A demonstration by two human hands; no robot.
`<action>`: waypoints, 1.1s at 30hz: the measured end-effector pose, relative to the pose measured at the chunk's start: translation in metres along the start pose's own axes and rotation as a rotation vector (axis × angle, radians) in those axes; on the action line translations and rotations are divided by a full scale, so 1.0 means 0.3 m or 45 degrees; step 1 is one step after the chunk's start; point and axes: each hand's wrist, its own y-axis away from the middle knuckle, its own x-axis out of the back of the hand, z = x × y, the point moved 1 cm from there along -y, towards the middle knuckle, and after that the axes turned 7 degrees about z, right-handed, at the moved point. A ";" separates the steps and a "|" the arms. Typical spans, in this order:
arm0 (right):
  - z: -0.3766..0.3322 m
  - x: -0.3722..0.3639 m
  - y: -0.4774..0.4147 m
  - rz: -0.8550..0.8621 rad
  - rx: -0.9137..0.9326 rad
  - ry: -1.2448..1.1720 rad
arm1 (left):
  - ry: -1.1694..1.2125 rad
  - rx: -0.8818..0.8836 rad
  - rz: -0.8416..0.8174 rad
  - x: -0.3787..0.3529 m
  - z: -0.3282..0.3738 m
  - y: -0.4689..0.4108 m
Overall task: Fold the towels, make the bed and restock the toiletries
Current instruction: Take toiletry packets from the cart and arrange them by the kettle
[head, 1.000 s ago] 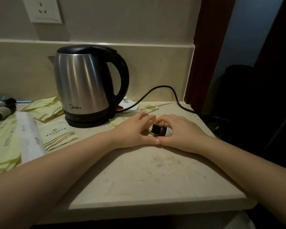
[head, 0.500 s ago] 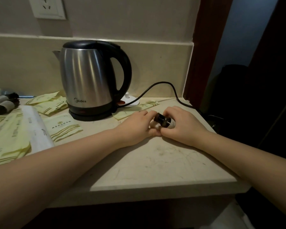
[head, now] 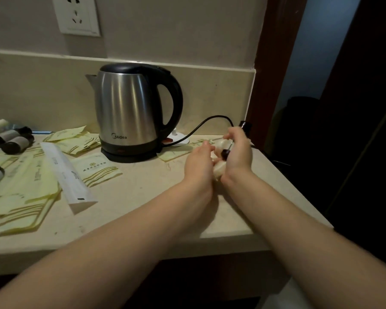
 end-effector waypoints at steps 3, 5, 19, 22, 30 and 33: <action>0.030 -0.040 0.099 -0.009 0.123 0.105 | 0.274 0.069 -0.006 0.014 0.017 0.069; 0.043 -0.048 0.161 -0.152 0.317 0.234 | 0.329 -0.050 -0.077 0.061 0.027 0.118; 0.097 0.039 0.549 -0.441 0.393 0.095 | 0.514 -0.447 0.189 0.291 0.012 0.473; 0.129 0.101 0.655 -0.544 0.190 0.004 | 0.458 -0.456 0.394 0.346 -0.039 0.583; 0.268 0.345 1.079 -0.709 -0.354 -0.014 | 0.365 -0.362 1.072 0.599 -0.214 1.017; 0.268 0.403 1.283 -0.815 -0.400 0.036 | 0.354 -0.313 1.296 0.722 -0.213 1.248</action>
